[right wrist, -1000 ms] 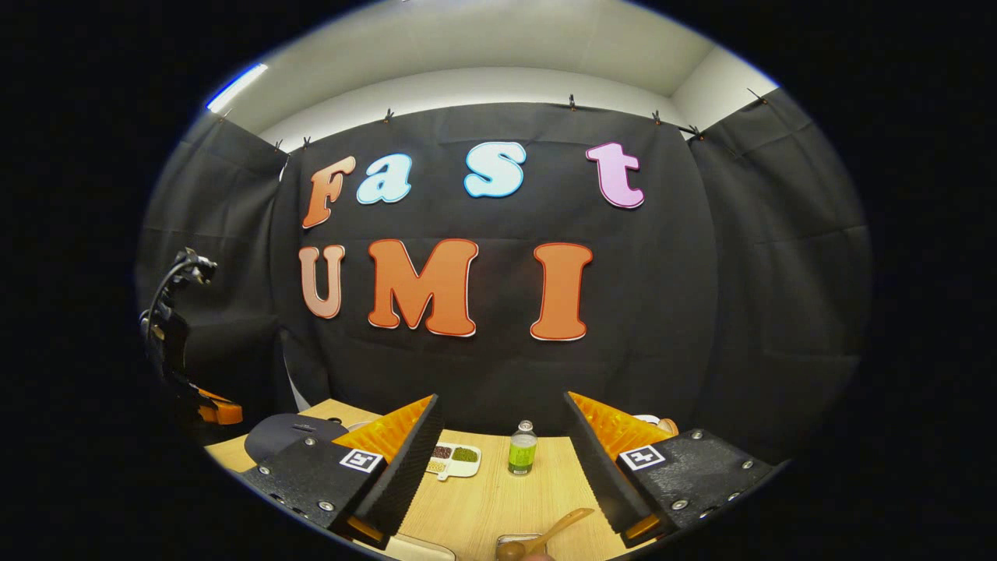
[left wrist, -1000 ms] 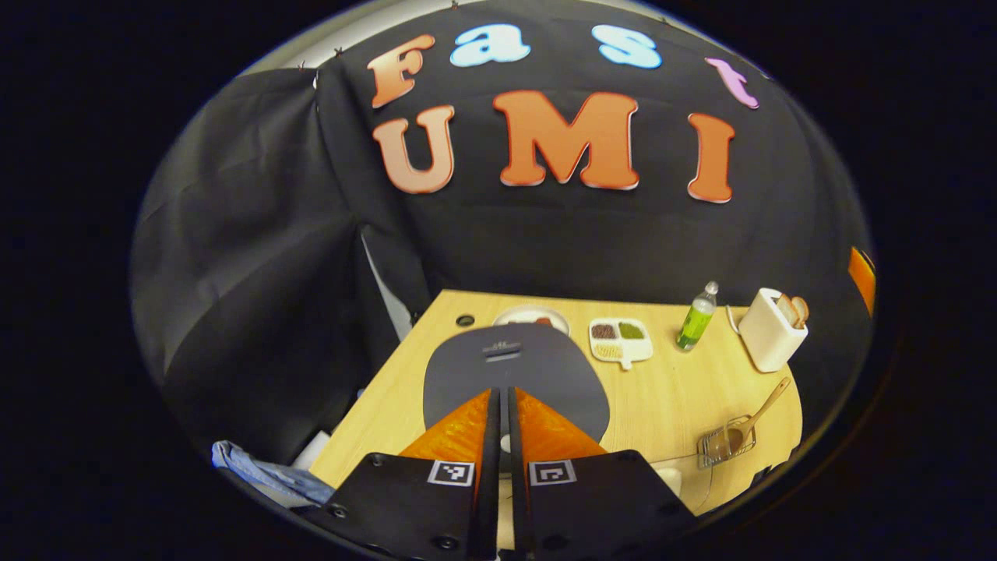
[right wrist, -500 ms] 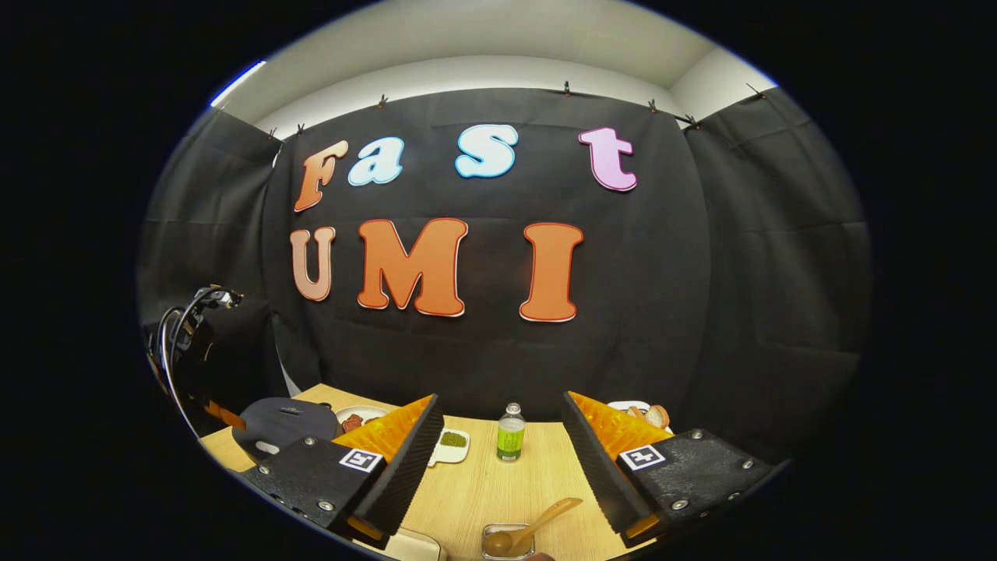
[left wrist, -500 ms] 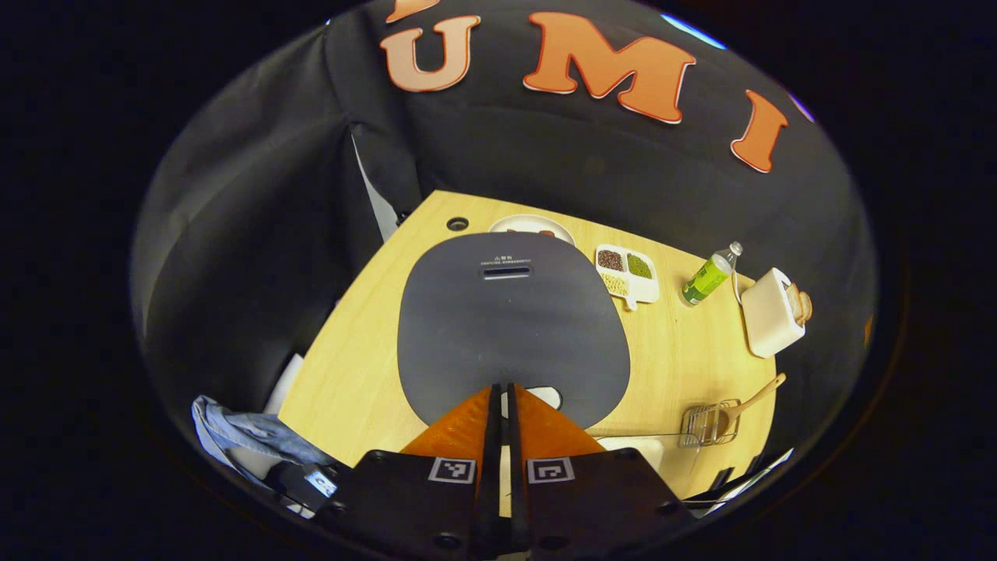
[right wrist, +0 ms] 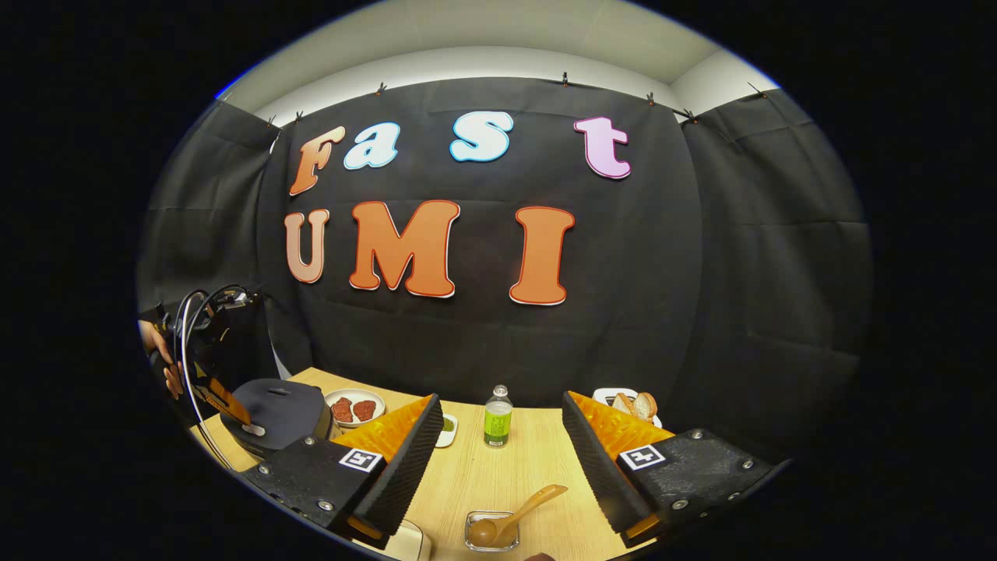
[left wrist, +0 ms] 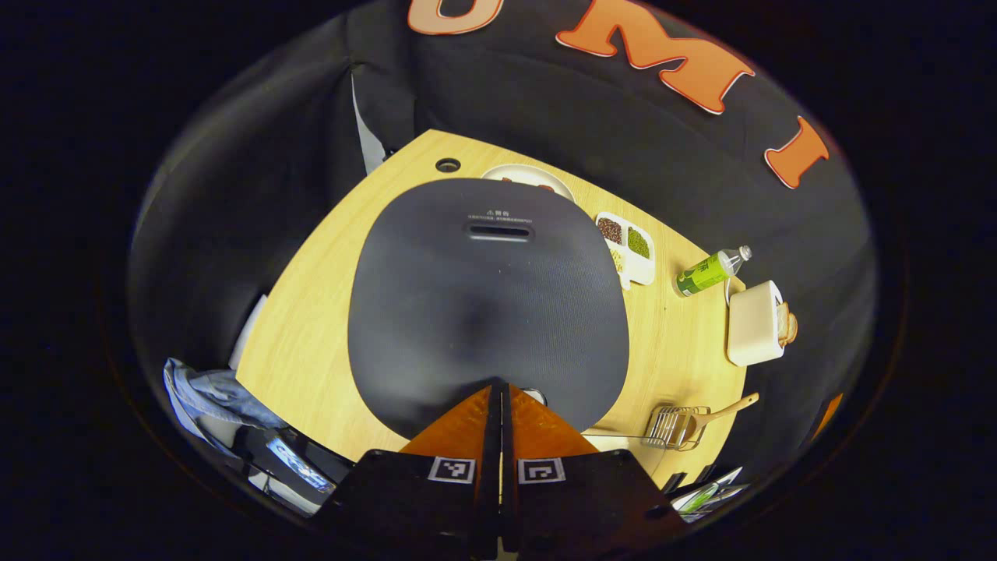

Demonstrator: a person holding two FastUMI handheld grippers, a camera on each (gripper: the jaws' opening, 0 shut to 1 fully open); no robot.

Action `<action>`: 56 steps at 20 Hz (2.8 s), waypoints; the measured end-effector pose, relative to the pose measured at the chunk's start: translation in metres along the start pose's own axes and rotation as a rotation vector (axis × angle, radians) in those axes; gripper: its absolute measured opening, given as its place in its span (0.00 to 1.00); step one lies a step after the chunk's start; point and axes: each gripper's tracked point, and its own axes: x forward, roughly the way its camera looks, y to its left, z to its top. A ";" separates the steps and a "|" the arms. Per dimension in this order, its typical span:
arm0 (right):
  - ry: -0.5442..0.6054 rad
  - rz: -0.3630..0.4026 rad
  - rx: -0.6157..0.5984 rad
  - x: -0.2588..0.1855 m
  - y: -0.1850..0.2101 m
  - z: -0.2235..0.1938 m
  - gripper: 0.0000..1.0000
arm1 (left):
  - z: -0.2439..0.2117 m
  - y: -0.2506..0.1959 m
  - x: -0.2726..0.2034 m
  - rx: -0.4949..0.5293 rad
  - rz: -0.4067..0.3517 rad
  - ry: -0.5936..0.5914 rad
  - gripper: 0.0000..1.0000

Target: Close the left gripper, press the button to open the rice cooker; take a wooden spoon from the chopstick holder with the right hand, scoop a spoonful of rice and pour it into the rice cooker, then put the wooden spoon back into the chopstick holder.

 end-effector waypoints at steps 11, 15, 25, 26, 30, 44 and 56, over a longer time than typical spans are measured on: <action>0.083 0.025 0.033 0.005 0.009 -0.031 0.95 | 0.001 0.004 -0.002 0.066 0.104 -0.141 0.07; 0.089 0.033 0.025 0.008 0.008 -0.035 0.95 | 0.003 0.001 -0.018 0.155 0.172 -0.318 0.06; 0.166 0.014 0.034 0.005 -0.008 -0.071 0.95 | 0.054 -0.037 -0.156 0.341 0.253 -1.064 0.16; 0.177 0.014 0.042 0.005 -0.009 -0.075 0.95 | 0.050 -0.043 -0.163 0.343 0.232 -1.082 0.20; 0.215 0.016 0.051 0.008 -0.012 -0.093 0.95 | 0.030 -0.057 -0.171 0.365 0.164 -1.084 0.58; 0.506 0.000 0.165 0.037 -0.035 -0.215 0.94 | -0.024 -0.054 -0.218 0.370 0.232 -1.175 0.96; 0.662 0.075 0.309 0.068 -0.015 -0.266 0.75 | -0.078 -0.070 -0.220 0.379 0.292 -1.125 0.96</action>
